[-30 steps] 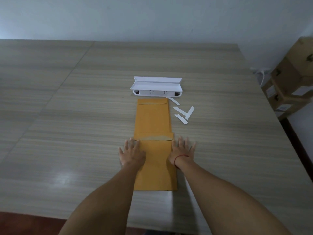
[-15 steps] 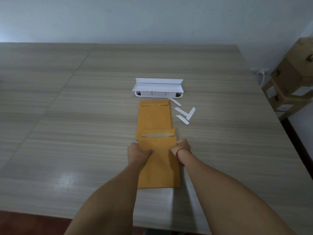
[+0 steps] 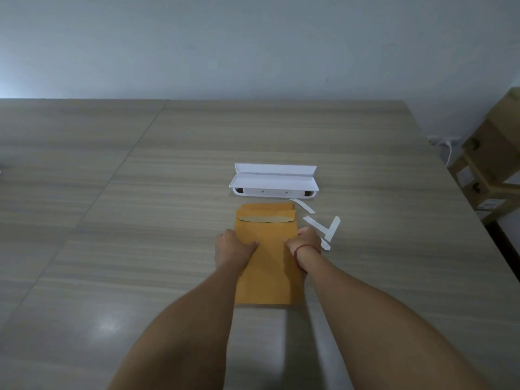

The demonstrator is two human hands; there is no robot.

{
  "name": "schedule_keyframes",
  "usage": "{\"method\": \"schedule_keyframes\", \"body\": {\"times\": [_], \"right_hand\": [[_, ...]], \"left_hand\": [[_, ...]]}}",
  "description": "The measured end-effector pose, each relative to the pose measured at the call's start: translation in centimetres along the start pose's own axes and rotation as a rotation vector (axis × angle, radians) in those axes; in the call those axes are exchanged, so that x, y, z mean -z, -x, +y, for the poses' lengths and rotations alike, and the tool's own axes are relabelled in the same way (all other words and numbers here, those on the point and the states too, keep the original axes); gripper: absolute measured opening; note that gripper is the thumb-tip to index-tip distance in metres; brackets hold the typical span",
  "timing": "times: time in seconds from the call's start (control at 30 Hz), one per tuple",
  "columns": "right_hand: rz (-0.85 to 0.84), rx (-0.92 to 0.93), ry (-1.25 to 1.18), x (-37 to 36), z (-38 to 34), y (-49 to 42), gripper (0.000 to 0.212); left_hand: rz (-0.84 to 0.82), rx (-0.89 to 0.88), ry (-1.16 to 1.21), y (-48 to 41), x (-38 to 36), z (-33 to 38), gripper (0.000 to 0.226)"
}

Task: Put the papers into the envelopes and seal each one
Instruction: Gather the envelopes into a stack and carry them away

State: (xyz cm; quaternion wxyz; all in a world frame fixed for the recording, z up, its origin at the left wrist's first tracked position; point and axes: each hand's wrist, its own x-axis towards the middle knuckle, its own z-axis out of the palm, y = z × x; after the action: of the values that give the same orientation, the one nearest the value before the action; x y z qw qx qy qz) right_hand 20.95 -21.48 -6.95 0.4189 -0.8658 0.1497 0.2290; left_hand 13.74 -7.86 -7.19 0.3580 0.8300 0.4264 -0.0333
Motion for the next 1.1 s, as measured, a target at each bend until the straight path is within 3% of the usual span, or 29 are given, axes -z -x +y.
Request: {"method": "schedule_keyframes", "body": {"times": [0.13,0.2,0.3,0.4,0.47,0.57,0.63,0.7,0.83,1.0,1.1], "right_hand": [[0.040,-0.021,0.078,-0.9,-1.8,-3.1,0.027],[0.066,-0.032,0.085,-1.8,-2.3,-4.6,0.008],[0.094,-0.084,0.133,-3.0,-2.7,-6.4,0.023],[0.071,-0.155,0.157,-3.7,-2.5,-6.8,0.064],[0.007,-0.198,0.158,-3.6,-2.3,-6.6,0.079],[-0.128,-0.248,0.164,-2.7,-2.0,-5.6,0.074],[-0.213,-0.257,0.163,-2.0,-1.4,-4.6,0.063],[-0.274,-0.224,0.146,-1.3,-1.1,-3.1,0.062],[-0.275,-0.042,0.114,0.1,-0.9,-0.2,0.071],[-0.210,0.186,0.056,2.6,-0.5,3.8,0.055],[-0.127,0.288,-0.056,3.3,0.1,5.6,0.048]], "left_hand": [[-0.022,0.004,-0.050,-3.8,-0.8,1.0,0.069],[-0.044,0.021,-0.073,-5.6,-1.5,1.3,0.071],[-0.079,0.078,-0.074,-7.5,-2.6,2.0,0.080],[-0.104,0.164,0.026,-8.1,-3.0,2.4,0.090],[-0.137,0.203,0.048,-8.1,-3.2,1.8,0.099],[-0.223,0.238,0.087,-7.2,-2.6,0.7,0.111],[-0.264,0.215,0.086,-5.7,-1.9,0.3,0.101],[-0.253,0.147,0.069,-4.0,-1.2,0.2,0.090],[-0.177,0.006,0.091,-0.9,0.2,0.8,0.092],[0.005,-0.193,0.148,3.4,1.6,0.9,0.069],[0.091,-0.277,0.180,5.5,1.8,0.6,0.067]]}}
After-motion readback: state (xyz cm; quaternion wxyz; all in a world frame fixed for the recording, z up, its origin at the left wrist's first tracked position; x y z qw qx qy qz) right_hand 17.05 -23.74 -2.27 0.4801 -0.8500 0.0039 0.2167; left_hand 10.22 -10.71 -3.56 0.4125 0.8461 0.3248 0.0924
